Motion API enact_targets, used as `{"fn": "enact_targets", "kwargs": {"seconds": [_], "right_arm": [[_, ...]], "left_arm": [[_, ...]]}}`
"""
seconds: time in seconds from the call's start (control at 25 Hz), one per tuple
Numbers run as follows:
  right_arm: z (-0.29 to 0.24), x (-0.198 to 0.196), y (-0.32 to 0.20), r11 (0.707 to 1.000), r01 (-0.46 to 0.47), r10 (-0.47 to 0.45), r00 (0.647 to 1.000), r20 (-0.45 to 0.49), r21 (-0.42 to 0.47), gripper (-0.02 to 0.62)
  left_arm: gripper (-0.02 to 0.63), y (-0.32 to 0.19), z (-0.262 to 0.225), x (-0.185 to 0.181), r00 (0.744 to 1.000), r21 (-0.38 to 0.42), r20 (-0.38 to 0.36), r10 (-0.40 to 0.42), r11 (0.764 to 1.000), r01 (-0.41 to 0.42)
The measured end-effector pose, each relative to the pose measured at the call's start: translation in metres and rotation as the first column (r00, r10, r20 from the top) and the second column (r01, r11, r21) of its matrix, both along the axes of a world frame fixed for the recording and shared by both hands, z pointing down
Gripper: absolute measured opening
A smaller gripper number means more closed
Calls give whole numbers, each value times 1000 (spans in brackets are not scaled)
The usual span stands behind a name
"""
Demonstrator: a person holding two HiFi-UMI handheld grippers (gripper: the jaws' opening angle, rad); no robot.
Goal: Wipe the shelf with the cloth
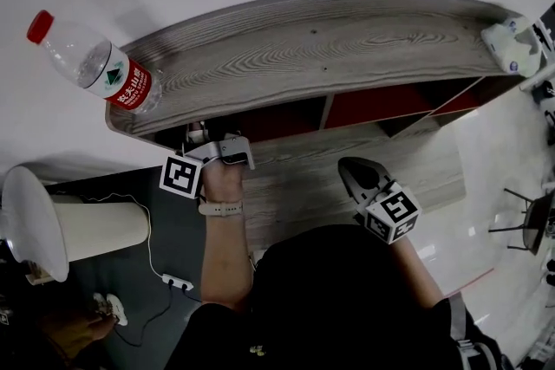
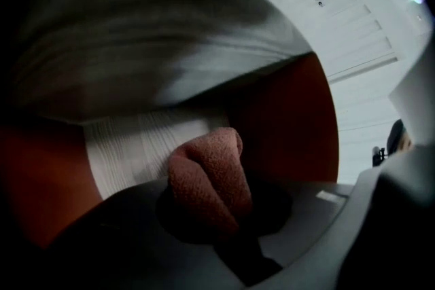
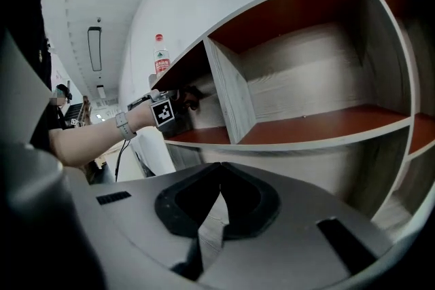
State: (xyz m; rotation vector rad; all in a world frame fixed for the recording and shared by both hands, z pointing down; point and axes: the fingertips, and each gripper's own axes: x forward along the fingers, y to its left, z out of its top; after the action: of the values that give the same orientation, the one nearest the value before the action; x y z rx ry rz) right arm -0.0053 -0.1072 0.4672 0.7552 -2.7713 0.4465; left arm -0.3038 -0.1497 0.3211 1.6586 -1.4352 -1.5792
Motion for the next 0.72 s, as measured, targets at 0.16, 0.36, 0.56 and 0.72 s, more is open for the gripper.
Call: {"fn": "enact_targets", "kwargs": {"seconds": [0.16,0.36,0.56,0.72], "right_arm": [[-2,-25,3,998,61,-61,998,11,0,-3],[3,-47,14,993,115,-114,993,13,-12,-3],[4,-42,10,996,94,-94,996,5,-2,-3],[6,-18,6,999,32,-32,999,-8,-5,-3]], "left_arm": [[69,12,11,-12,1000,-38,-10,-24,999,24],[69,16,30,-25,999,-96,-33,-38,995,35],[69,-3,40,-7,998,-124,-46,34,991,-39],[69,-28,43,27,992,-123,-51,113,985,-119]]}}
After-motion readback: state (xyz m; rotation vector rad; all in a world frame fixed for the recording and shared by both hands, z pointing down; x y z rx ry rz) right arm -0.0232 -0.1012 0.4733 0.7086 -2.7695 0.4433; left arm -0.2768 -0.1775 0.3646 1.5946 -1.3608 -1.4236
